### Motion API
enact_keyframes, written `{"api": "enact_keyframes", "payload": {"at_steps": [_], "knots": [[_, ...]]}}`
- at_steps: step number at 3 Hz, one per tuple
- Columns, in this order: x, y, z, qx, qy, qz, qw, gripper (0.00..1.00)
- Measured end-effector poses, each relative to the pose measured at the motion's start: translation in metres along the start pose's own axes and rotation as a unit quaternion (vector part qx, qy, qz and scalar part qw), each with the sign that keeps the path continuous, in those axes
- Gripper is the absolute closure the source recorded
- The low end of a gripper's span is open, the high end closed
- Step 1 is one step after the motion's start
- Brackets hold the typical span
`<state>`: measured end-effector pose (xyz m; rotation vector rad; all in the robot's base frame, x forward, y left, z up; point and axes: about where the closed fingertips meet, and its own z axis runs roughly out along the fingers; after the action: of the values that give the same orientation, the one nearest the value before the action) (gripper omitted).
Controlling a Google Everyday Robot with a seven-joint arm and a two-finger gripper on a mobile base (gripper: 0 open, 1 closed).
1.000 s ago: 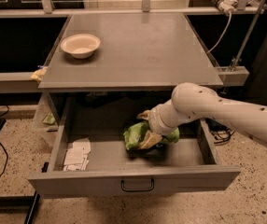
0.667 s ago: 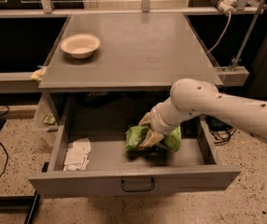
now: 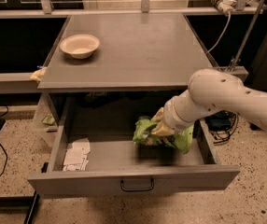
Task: Pick green rice chip bag from top drawer and place on counter
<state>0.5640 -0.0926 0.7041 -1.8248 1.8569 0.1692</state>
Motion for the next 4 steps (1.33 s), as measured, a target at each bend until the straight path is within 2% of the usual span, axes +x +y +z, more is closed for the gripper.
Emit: {"api": "enact_keyframes", "payload": {"at_steps": [1,2,3,4], "knots": [[0.002,-0.002,-0.038,0.016,-0.002,0.040,0.9991,1.00],[-0.008,-0.017,-0.085,0.035,-0.007,0.063,0.9974,1.00],[-0.038,-0.044,-0.139,0.059,-0.015,0.054,0.9967,1.00],[-0.082,-0.082,-0.193,0.099,-0.031,0.024,0.9943,1.00]]}}
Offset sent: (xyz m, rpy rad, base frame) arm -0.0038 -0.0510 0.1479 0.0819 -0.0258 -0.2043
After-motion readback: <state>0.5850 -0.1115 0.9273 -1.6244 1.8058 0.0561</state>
